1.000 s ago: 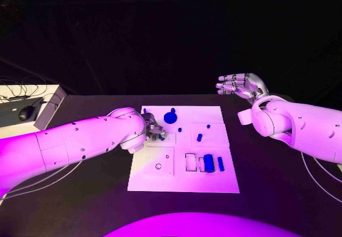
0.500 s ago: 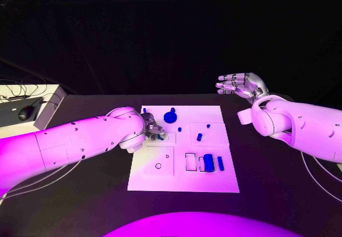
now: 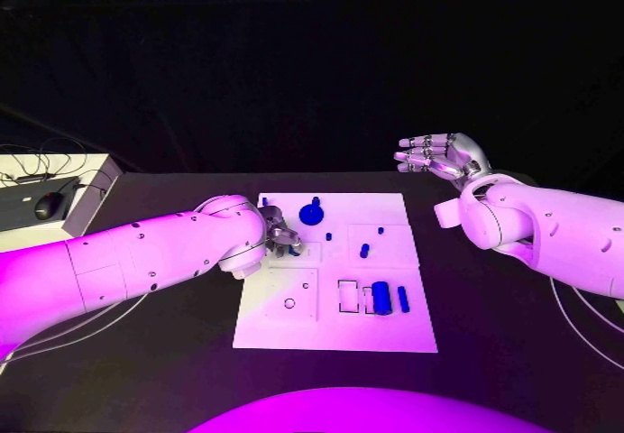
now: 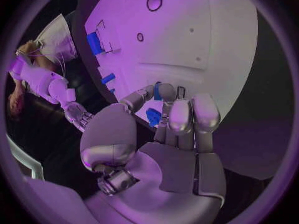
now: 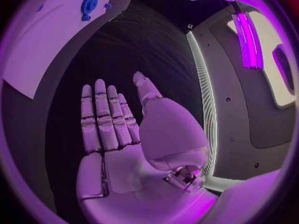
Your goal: Assemble the parts on the task board
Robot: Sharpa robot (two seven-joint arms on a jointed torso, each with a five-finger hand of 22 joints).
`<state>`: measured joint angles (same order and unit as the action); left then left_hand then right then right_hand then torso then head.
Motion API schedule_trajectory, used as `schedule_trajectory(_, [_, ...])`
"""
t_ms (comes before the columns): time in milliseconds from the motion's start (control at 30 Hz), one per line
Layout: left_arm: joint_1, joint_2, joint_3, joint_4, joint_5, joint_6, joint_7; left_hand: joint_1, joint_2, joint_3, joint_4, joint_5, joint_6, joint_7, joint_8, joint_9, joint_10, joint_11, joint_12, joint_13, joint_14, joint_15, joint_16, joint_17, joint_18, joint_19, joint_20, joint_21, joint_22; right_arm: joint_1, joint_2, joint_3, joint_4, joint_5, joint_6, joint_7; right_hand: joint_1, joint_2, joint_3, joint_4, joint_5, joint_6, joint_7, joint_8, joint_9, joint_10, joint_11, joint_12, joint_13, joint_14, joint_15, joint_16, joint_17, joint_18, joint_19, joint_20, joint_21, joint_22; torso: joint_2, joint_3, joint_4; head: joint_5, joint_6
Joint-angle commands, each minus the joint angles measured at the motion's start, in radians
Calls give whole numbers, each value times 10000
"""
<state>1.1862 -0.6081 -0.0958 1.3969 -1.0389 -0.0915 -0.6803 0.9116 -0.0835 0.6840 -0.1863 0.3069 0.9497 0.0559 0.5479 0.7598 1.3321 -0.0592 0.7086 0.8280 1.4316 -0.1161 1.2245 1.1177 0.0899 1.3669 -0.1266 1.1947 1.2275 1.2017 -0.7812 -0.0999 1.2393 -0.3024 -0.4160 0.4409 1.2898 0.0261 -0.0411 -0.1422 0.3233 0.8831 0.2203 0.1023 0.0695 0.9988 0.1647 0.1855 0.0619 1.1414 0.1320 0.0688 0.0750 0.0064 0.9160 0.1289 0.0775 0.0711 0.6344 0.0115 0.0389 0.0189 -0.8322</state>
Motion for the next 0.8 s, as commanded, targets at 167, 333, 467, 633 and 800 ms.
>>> schedule_trajectory(167, [-29,83,-24,-14,-41,300,-38,436,415,-815,197,-61,1077,-944,95,1998,423,-334,-94,37,8,-34,94,-5,-239,101,-10,-52,52,0,1,5,15,-57,138,46,39,25,-33,31,19,-16,51,-53,-4,-29,22,6,-15,-86,18,-39,-8,-64,-70,29,-14,0,-2,11,-11,3,-20])
schedule_trajectory(333, [-29,114,-24,-18,-9,311,-27,727,603,-1686,403,-149,1204,-993,120,2084,484,-337,-165,64,2,-39,121,6,-276,122,-31,-67,92,0,2,5,12,-57,145,45,39,25,-33,31,19,-16,51,-53,-4,-29,22,6,-15,-86,18,-39,-8,-64,-70,29,-14,0,-3,10,-10,-23,-16])
schedule_trajectory(467, [-29,125,-24,-22,14,343,-20,744,618,-1693,402,-144,1237,-1008,119,2092,499,-345,-169,73,11,-42,132,11,-278,119,-28,-74,96,0,-1,5,12,-57,146,44,38,29,-39,37,35,-22,54,-52,-4,-40,26,6,-15,-94,21,-40,-9,-64,-75,32,-16,-1,0,8,-5,-28,-20])
schedule_trajectory(633, [-29,135,-23,-36,36,333,-13,715,617,-1776,455,-146,1307,-1043,153,2197,538,-358,-221,85,10,-51,140,12,-293,127,-42,-78,120,0,-4,5,12,-57,148,43,38,29,-39,37,35,-22,54,-52,-4,-40,26,6,-15,-94,21,-40,-9,-64,-75,32,-16,-1,-3,5,-2,-39,-25])
schedule_trajectory(800, [-28,137,-23,-62,51,298,0,667,597,-1920,543,-170,1321,-1054,134,2219,535,-362,-225,111,10,-53,138,3,-292,127,-44,-87,128,0,-6,5,16,-57,148,43,38,29,-39,37,35,-22,54,-52,-4,-40,26,6,-15,-94,21,-40,-9,-64,-75,32,-16,-1,1,5,-2,-50,3])
